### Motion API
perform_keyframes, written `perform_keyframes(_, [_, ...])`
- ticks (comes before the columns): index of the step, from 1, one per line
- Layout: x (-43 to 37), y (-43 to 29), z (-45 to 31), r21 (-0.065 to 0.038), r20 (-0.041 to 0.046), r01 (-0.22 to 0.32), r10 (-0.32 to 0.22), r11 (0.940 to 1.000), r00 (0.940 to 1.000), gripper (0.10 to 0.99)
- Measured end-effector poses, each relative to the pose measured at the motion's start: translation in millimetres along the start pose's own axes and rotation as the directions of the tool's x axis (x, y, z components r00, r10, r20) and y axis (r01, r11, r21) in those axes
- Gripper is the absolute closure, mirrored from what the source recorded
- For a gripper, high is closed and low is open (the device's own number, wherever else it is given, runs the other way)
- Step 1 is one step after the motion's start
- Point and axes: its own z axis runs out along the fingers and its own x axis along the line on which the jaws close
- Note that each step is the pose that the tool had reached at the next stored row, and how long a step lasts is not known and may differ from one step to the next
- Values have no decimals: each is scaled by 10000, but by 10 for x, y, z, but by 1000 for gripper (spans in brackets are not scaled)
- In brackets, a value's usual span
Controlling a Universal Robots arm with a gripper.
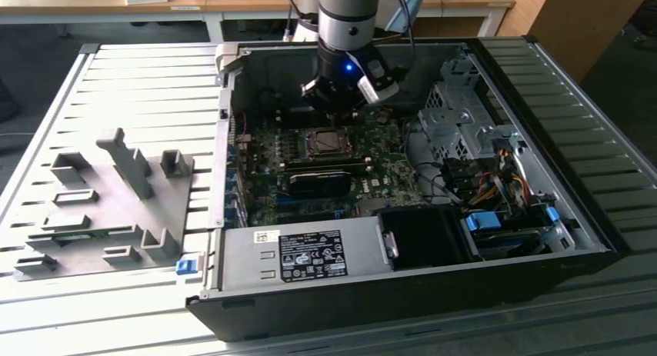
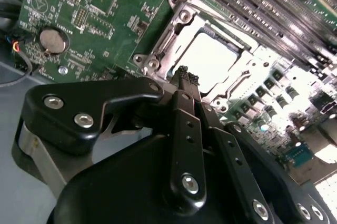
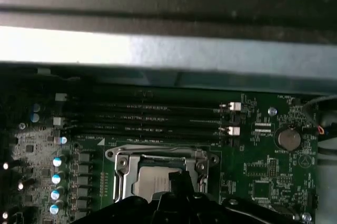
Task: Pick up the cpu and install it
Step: 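Install the second cpu locking lever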
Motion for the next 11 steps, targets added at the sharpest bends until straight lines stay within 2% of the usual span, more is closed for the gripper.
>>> perform_keyframes(4, [1,-12,-14,3,-1,-2,2,10000,10000,980])
perform_keyframes(11, [-1,-14,-170,0,0,0,0,10000,10000,980])
